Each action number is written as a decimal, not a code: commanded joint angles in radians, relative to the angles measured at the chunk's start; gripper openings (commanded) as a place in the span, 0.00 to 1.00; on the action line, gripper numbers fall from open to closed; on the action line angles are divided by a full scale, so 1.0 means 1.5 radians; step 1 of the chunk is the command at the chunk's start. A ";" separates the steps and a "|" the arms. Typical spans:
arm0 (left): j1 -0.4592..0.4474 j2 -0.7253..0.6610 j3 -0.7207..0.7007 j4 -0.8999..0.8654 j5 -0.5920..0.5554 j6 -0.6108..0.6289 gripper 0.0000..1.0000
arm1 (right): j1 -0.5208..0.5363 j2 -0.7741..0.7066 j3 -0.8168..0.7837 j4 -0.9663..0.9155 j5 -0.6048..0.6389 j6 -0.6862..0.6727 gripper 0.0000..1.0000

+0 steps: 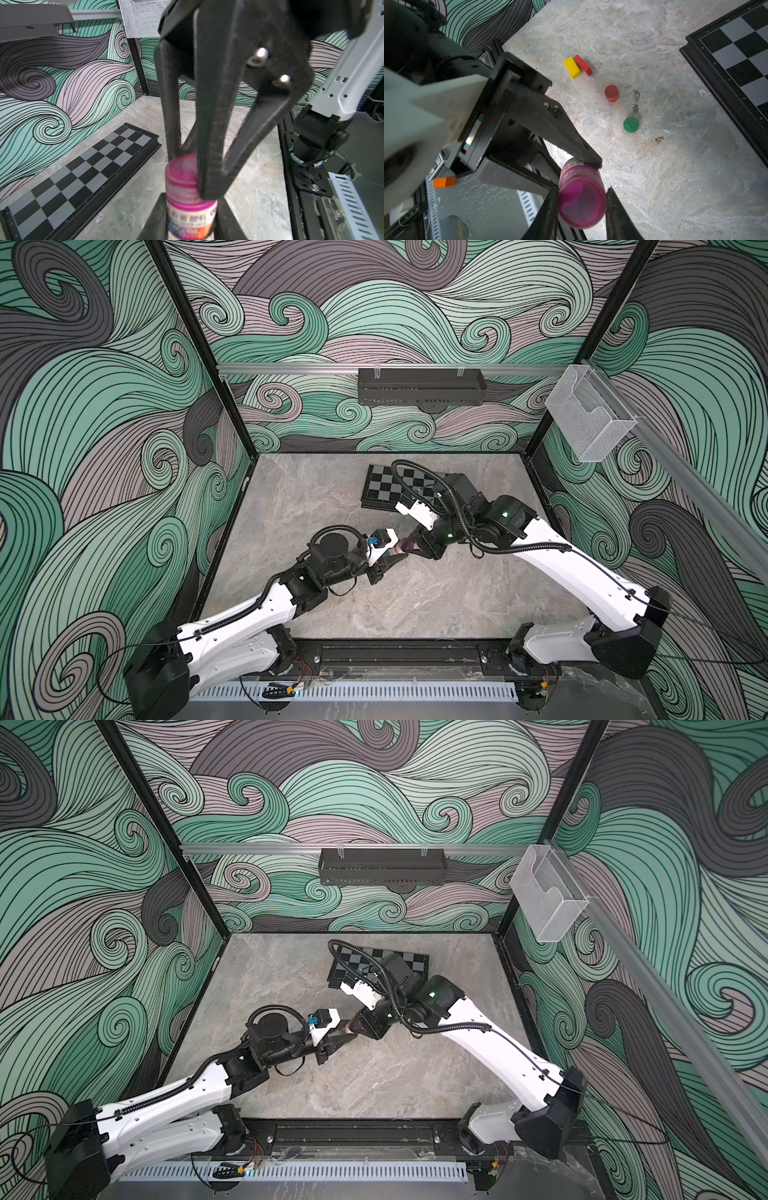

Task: Close the paint jar lid
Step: Screw the lid onto the paint jar.

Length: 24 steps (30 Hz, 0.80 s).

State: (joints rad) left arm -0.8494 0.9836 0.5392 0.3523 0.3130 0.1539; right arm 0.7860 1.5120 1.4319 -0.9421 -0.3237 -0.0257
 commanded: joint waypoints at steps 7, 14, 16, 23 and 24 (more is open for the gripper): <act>-0.003 -0.006 0.011 0.051 0.071 -0.026 0.02 | 0.013 -0.003 -0.024 0.052 -0.130 -0.130 0.20; -0.003 -0.006 0.011 0.049 0.088 -0.030 0.02 | 0.013 -0.019 -0.023 0.054 -0.138 -0.180 0.22; -0.003 -0.006 0.010 0.051 0.093 -0.032 0.02 | 0.012 -0.025 -0.026 0.056 -0.146 -0.190 0.22; -0.003 -0.009 0.011 0.046 0.098 -0.033 0.02 | 0.012 -0.048 -0.045 0.081 -0.150 -0.208 0.26; -0.003 -0.011 0.009 0.046 0.091 -0.031 0.02 | 0.011 -0.049 -0.048 0.083 -0.151 -0.205 0.27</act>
State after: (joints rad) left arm -0.8474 0.9756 0.5339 0.3737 0.4328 0.1181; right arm 0.7803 1.4368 1.3701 -0.9154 -0.4099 -0.2741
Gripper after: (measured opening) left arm 0.312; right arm 0.336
